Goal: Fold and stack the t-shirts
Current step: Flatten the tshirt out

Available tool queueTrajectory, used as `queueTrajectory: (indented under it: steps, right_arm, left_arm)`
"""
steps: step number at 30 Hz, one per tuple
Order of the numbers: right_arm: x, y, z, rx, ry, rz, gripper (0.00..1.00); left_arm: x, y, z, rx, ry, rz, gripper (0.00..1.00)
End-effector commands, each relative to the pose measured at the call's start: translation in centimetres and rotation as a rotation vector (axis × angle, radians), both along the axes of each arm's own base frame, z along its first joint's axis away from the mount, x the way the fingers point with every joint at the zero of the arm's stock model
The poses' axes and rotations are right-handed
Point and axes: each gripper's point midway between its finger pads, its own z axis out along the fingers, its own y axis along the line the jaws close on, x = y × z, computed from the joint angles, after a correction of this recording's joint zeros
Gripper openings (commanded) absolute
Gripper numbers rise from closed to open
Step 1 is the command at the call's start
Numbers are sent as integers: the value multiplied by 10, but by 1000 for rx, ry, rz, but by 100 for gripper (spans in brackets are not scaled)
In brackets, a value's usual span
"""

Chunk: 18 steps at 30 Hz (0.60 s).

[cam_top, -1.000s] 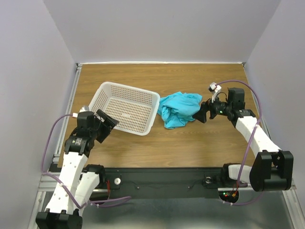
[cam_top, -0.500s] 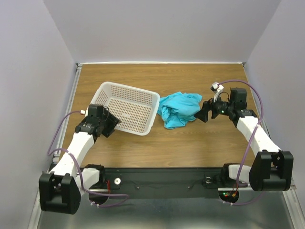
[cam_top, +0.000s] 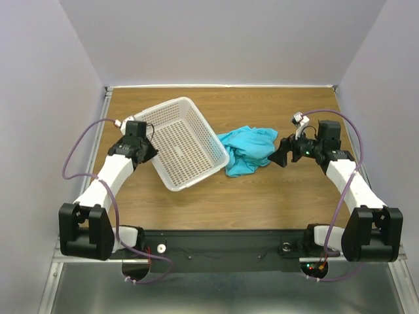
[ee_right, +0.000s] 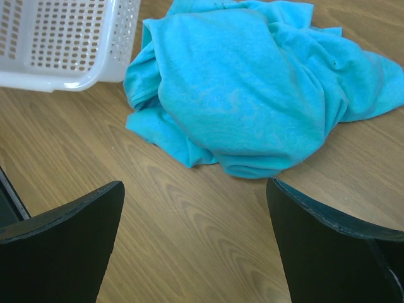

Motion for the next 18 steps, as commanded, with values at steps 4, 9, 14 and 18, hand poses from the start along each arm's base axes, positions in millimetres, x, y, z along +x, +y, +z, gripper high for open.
queueTrajectory:
  steps: [4, 9, 14, 18]
  right_arm:
    - [8, -1, 27, 13, -97, 5, 100]
    - [6, 1, 29, 28, -91, 13, 100]
    - [7, 0, 28, 28, -89, 11, 100]
    - [7, 1, 28, 32, -86, 18, 100]
  left_arm:
    - [60, 65, 44, 444, -67, -165, 0]
    - [97, 90, 26, 565, 20, -298, 0]
    - [133, 126, 25, 575, 29, -293, 0]
    - [160, 153, 39, 640, -10, -221, 16]
